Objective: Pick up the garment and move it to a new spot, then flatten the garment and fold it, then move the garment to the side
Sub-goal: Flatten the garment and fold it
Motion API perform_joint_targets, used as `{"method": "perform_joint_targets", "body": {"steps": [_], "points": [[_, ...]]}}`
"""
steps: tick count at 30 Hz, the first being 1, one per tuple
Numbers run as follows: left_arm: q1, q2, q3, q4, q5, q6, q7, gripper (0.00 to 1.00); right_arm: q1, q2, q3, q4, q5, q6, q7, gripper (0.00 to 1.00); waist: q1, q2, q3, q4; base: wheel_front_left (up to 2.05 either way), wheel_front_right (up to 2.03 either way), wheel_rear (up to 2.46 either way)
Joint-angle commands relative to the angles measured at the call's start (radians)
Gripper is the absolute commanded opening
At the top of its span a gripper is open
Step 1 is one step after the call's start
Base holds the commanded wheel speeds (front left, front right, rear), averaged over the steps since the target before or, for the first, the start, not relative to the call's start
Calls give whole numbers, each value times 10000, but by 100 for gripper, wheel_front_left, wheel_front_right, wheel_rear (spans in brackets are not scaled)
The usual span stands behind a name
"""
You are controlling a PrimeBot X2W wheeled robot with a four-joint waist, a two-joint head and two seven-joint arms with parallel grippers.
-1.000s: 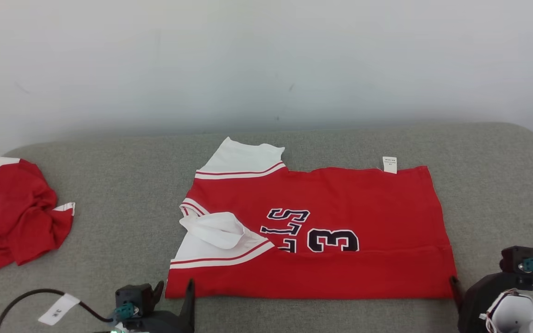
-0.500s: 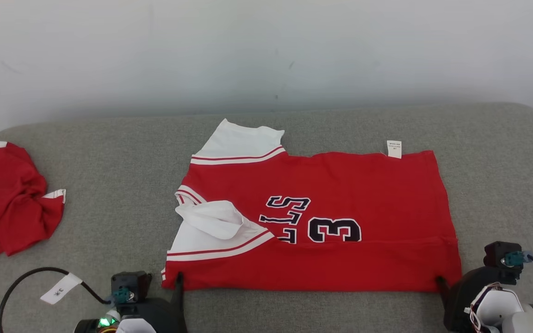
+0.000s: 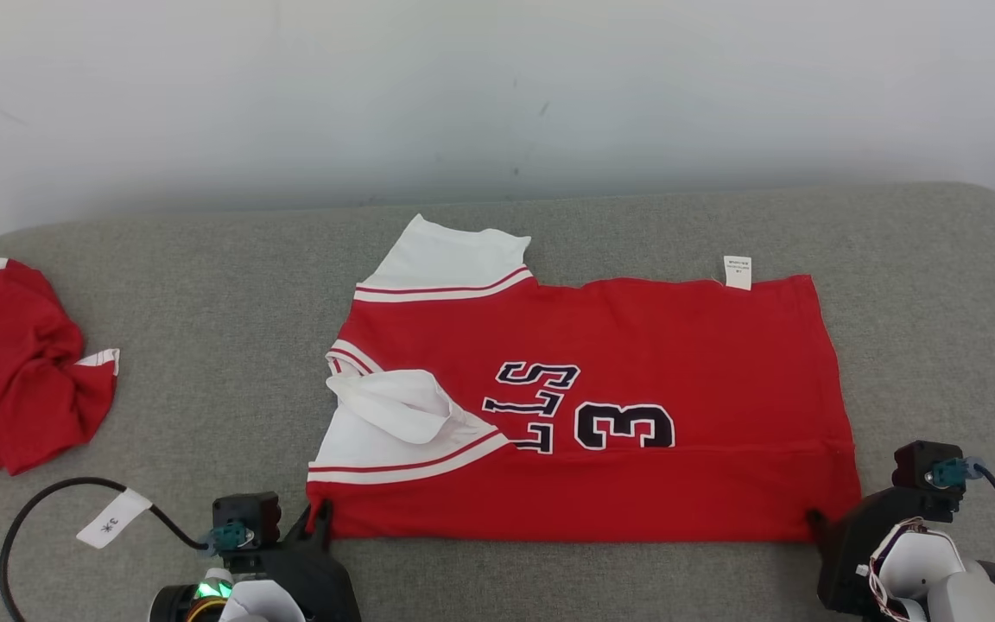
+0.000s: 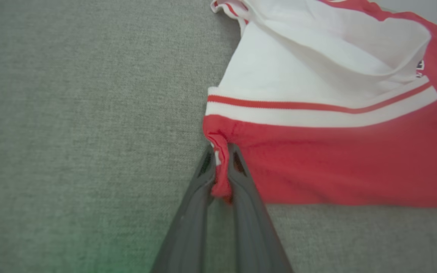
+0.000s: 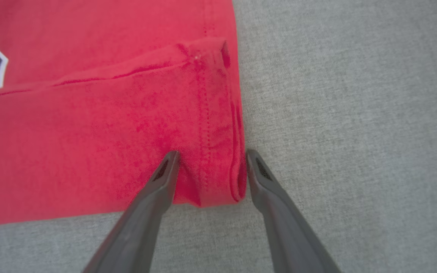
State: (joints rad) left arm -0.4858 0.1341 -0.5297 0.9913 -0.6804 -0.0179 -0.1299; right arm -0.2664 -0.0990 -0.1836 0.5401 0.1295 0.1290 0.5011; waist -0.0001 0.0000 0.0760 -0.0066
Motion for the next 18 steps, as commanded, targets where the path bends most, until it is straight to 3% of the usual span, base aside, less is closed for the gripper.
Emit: {"method": "perform_joint_targets", "body": {"steps": [1, 9, 18], "points": [[326, -95, -114, 290, -73, -50, 193, 0, 196, 102, 155, 145, 68, 35, 50, 0, 1, 0, -84, 34, 0, 0, 0], [585, -286, -134, 407, -297, -339, -67, 0, 808, -92, -189, -260, 297, 22, 26, 0, 1, 0, -803, 178, 0, 0, 0], [1358, -174, 244, -501, -888, -592, -448, 0, 2071, -12, -840, -1815, 510, 22, 535, 0, 1, 0, -1451, 122, 0, 0, 0]]}}
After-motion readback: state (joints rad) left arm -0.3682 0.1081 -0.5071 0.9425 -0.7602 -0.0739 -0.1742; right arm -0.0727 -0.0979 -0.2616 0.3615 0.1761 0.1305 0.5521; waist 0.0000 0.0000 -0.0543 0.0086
